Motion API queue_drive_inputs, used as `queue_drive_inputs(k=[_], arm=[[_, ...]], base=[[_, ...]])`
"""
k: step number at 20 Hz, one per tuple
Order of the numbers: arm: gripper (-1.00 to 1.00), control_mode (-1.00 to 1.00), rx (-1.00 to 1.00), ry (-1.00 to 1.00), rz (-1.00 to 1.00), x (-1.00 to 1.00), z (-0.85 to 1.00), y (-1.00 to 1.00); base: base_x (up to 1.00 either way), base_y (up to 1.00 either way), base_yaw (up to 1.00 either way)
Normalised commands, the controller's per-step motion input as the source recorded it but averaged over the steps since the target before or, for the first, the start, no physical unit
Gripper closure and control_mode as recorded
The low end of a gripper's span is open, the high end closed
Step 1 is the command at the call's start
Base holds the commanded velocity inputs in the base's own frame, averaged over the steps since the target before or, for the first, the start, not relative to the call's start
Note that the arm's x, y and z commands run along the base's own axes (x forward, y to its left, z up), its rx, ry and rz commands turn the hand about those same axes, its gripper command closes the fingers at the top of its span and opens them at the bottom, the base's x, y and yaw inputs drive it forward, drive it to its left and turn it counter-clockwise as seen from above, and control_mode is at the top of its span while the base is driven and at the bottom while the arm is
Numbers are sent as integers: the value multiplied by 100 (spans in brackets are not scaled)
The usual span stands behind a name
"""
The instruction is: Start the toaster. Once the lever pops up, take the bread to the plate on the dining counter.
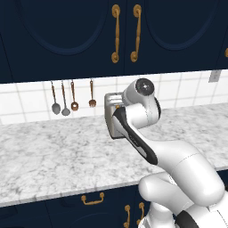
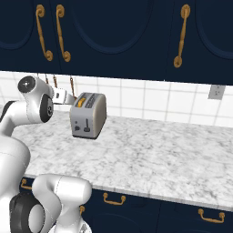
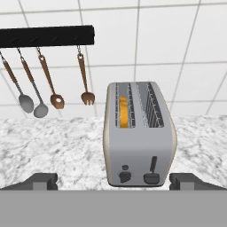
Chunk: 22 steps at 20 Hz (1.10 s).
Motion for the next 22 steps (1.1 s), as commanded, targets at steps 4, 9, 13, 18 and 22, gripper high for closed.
queue_drive_inputs(k=[4, 9, 13, 18, 22], arm=[[-100, -100, 0, 0, 0, 0, 0, 0], [-100, -100, 0, 0, 0, 0, 0, 0], [-100, -100, 0, 0, 0, 0, 0, 0], [-100, -100, 0, 0, 0, 0, 0, 0], [-100, -100, 0, 0, 0, 0, 0, 0]], base=[[0, 0, 0], [0, 0, 0], [0, 0, 0], [0, 0, 0], [0, 0, 0]])
